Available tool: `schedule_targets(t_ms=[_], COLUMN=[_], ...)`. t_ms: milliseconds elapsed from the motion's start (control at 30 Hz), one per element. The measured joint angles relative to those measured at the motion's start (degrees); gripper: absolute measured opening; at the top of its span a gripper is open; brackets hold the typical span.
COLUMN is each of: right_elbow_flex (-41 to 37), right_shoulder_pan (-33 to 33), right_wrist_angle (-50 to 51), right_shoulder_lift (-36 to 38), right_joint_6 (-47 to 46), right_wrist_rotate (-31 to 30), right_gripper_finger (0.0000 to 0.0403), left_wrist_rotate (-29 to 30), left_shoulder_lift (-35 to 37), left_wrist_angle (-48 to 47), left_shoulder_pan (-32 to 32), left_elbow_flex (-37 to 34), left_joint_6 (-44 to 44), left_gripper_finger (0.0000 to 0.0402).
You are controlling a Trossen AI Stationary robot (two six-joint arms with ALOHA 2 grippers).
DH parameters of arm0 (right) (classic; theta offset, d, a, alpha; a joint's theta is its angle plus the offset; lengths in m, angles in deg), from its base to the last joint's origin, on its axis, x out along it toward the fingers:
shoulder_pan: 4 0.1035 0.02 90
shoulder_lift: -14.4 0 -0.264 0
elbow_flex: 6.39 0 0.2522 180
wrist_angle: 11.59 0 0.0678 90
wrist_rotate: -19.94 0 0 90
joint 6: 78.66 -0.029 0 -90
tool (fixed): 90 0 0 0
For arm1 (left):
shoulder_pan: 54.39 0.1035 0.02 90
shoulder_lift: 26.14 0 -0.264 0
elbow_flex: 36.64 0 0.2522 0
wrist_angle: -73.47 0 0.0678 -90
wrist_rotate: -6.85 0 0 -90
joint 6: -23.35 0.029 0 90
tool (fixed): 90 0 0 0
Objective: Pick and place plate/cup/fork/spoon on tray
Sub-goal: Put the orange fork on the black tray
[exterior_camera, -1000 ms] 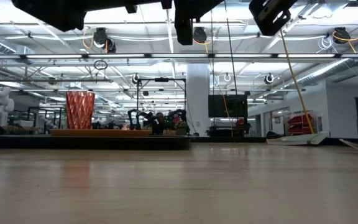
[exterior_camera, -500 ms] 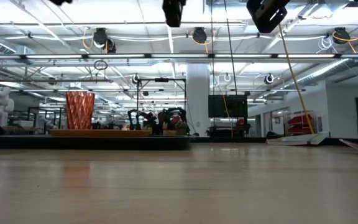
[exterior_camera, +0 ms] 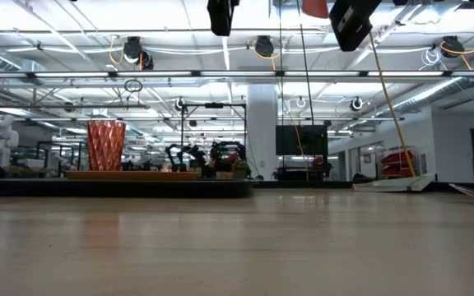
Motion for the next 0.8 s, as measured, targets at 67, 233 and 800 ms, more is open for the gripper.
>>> schedule_targets(t_ms=[67, 233, 800], right_elbow_flex=[0.0, 0.0, -0.1], right_shoulder_pan=[0.1, 0.1, 0.2], right_wrist_angle=[0.1, 0.4, 2.2], right_shoulder_lift=[0.0, 0.0, 0.0], right_joint_6=[0.0, 0.0, -1.2], right_wrist_rotate=[-1.8, -2.6, -2.6], right_gripper_finger=[0.0, 0.0, 0.0], left_wrist_rotate=[0.6, 2.0, 3.4], left_shoulder_lift=[0.0, 0.0, -4.7], left_wrist_angle=[-0.2, 0.0, 5.1], left_shoulder_pan=[0.1, 0.0, 1.7], left_elbow_flex=[0.0, 0.0, 0.3], left_joint_6=[0.0, 0.8, -0.7], left_gripper_finger=[0.0159, 0.0149, 0.0015])
